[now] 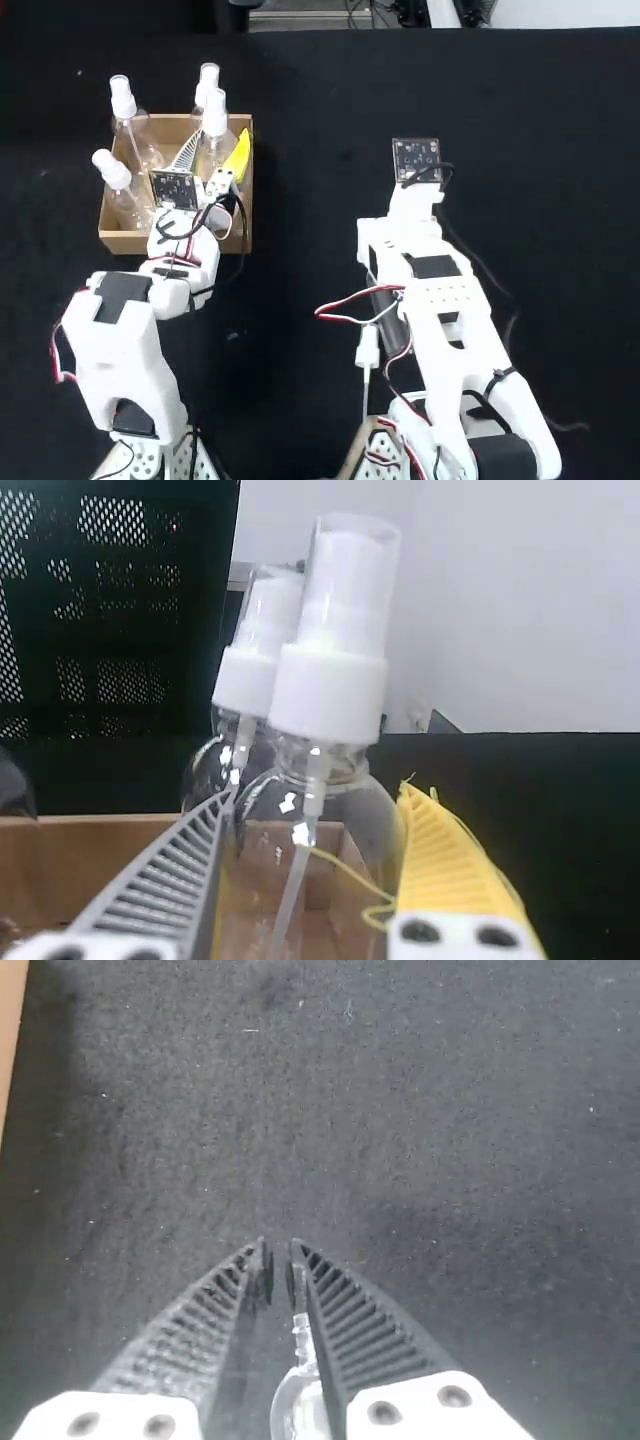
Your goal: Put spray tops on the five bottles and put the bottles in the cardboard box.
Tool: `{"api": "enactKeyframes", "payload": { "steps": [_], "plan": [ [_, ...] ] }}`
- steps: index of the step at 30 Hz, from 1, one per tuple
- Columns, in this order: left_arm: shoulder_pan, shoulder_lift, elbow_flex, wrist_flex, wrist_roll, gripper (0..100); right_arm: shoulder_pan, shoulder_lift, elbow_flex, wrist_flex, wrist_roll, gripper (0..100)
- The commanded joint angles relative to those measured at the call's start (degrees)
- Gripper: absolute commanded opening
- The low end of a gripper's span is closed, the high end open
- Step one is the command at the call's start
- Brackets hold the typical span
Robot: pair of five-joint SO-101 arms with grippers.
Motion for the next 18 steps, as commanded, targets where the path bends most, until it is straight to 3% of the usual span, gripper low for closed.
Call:
{"api": "enactKeyframes", "payload": {
  "steps": [1,9,14,18],
  "plan": [
    [-1.1,1.23,-4.53,-1.41,1.23,3,0.79,-1.8,-2.77,-1.49,0.53,1.1],
    [-1.19,2.9,-4.18,-1.67,1.23,3,0.79,-1.8,-2.77,-1.58,0.53,1.1],
    [-1.1,2.9,-0.4,-11.43,1.14,3,0.79,-1.89,-2.77,-1.58,0.53,1.1],
    [-1.54,2.9,1.71,-11.78,1.14,3,0.79,-1.98,-2.77,-1.58,0.53,1.1]
  ]
}}
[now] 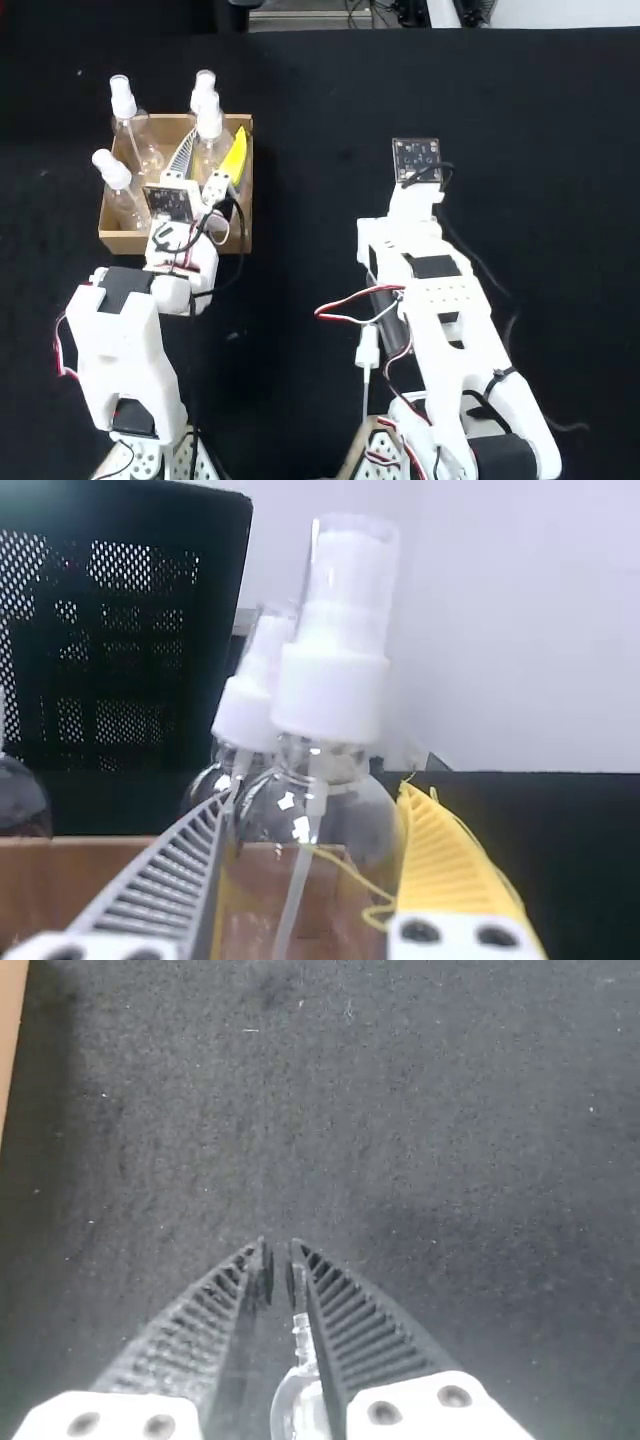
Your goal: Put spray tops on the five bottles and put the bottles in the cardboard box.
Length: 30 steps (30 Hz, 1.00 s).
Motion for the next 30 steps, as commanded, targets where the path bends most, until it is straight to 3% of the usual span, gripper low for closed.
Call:
{"api": "enactKeyframes", "payload": {
  "steps": [1,19,23,30],
  "plan": [
    [-1.45,-0.44,0.84,-2.02,0.62,3,0.79,-1.98,-2.77,-1.58,0.53,1.1],
    [-1.98,-0.35,2.15,-1.85,0.62,3,0.88,-1.98,-2.77,-1.49,0.53,1.1],
    [-1.98,0.62,0.57,3.6,0.62,3,0.88,-1.98,-2.77,-1.49,0.53,1.1],
    [-2.07,1.32,1.71,-0.7,0.62,3,0.88,-1.98,-2.77,-1.49,0.53,1.1]
  ]
}}
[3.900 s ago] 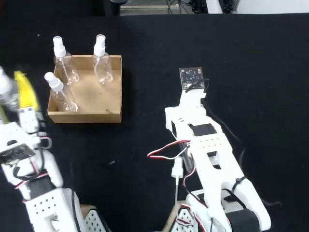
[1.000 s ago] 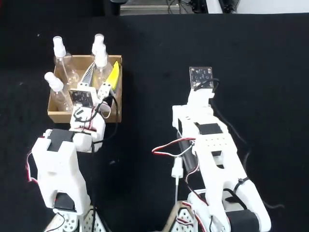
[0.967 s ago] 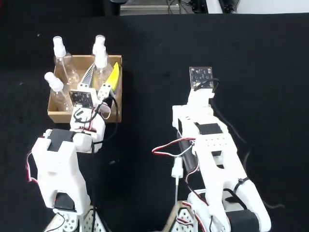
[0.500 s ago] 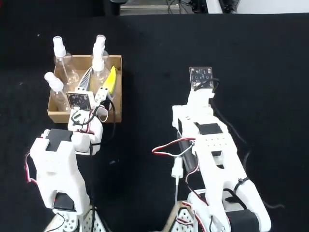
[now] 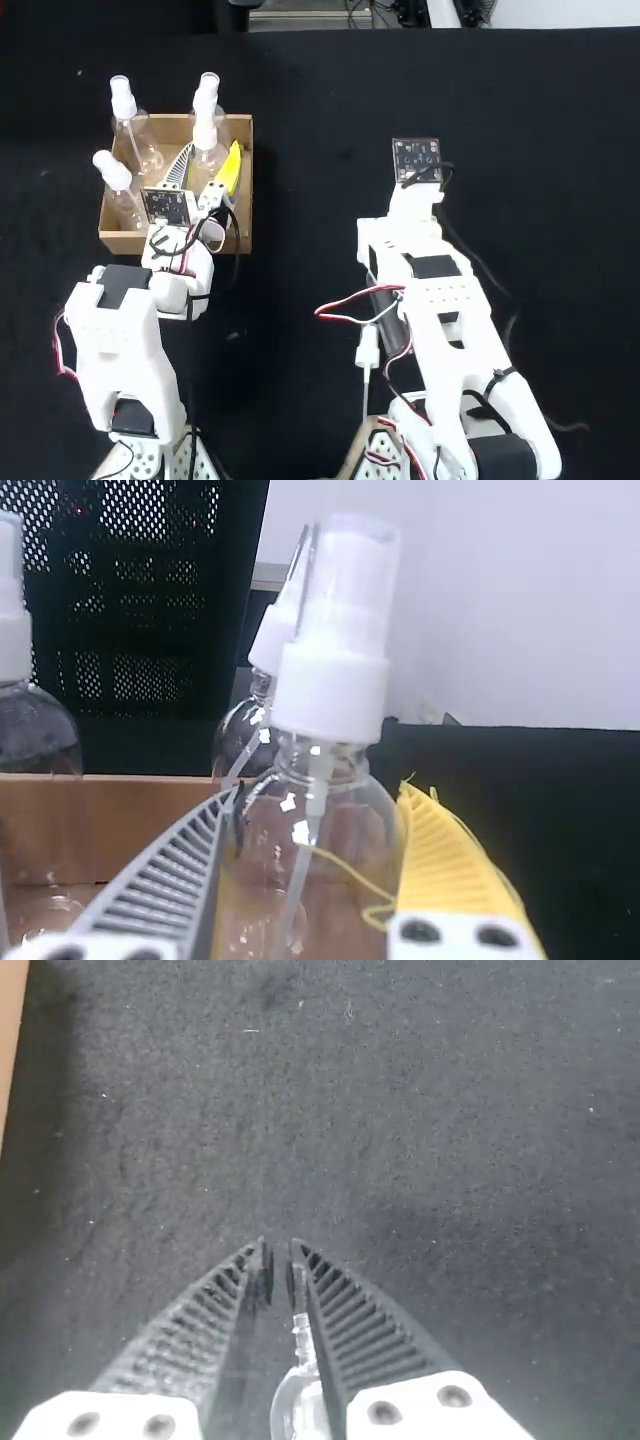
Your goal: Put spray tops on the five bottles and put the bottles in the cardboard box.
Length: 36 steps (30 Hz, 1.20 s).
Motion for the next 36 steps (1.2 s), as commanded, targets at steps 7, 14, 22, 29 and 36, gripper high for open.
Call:
{"api": "enactKeyframes", "payload": {
  "steps": [7,14,22,29,36],
  "plan": [
    [-2.33,-0.18,-0.31,-2.99,0.62,3,0.88,-1.98,-2.77,-1.49,0.53,1.1],
    [-2.68,-0.09,0.13,-2.99,0.62,3,0.88,-1.98,-2.77,-1.58,0.53,1.1],
    [-1.1,0.0,0.13,-2.9,0.62,3,0.88,-1.98,-2.77,-1.58,0.53,1.1],
    [-3.74,0.0,0.13,-2.9,0.62,3,0.88,-1.98,-2.77,-1.58,0.53,1.1],
    [-5.41,0.0,-0.22,-2.9,0.62,3,0.88,-2.15,-2.77,-1.58,0.53,1.1]
  ]
}}
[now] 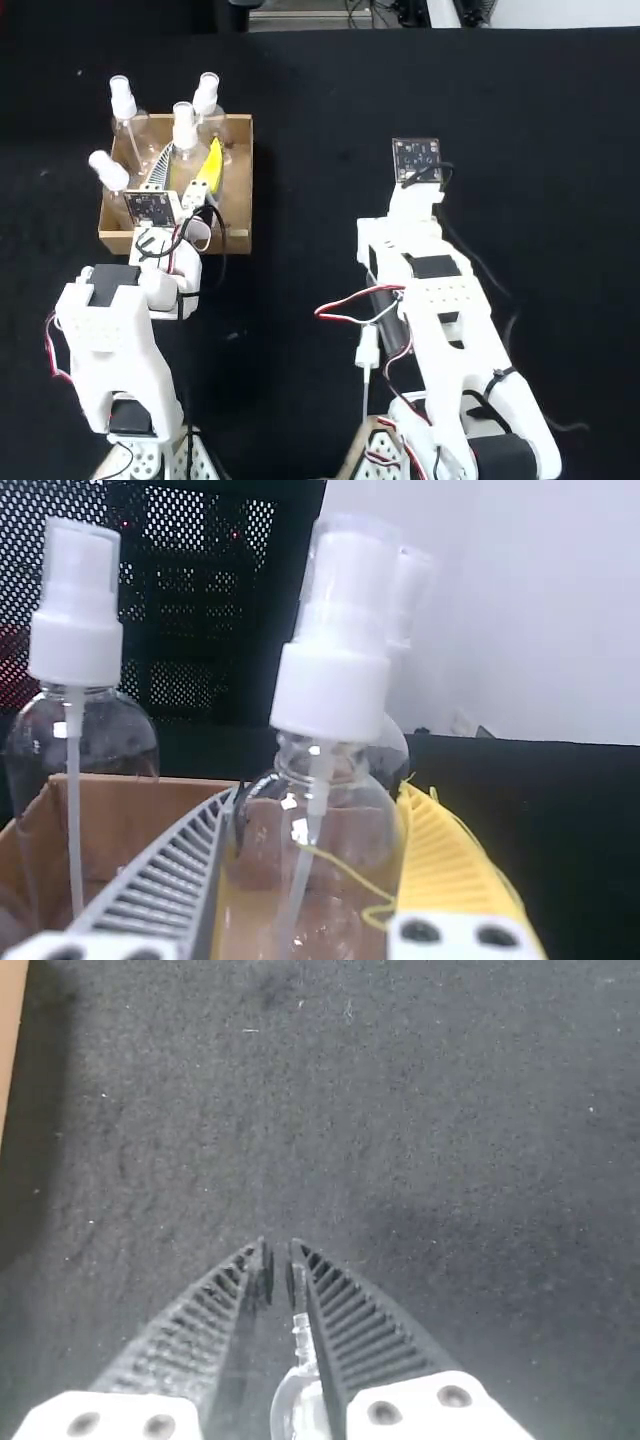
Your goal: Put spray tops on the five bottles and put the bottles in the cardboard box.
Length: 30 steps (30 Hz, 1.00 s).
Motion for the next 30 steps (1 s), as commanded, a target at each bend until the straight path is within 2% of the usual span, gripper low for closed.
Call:
{"api": "enactKeyframes", "payload": {
  "steps": [1,6,10,30],
  "plan": [
    [-1.63,-0.35,-0.57,-1.32,0.62,3,0.88,-2.15,-2.77,-1.58,0.53,1.1],
    [-2.15,-0.35,-0.4,-1.23,0.35,3,0.88,-2.15,-2.77,-1.41,0.53,1.1],
    [-2.07,-0.35,-0.31,-1.23,-3.52,3,0.88,-2.24,-2.77,-1.32,0.53,1.1],
    [-2.33,-0.35,-0.31,-1.32,-3.25,3,0.88,-2.24,-2.77,-1.32,0.53,1.1]
  ]
}}
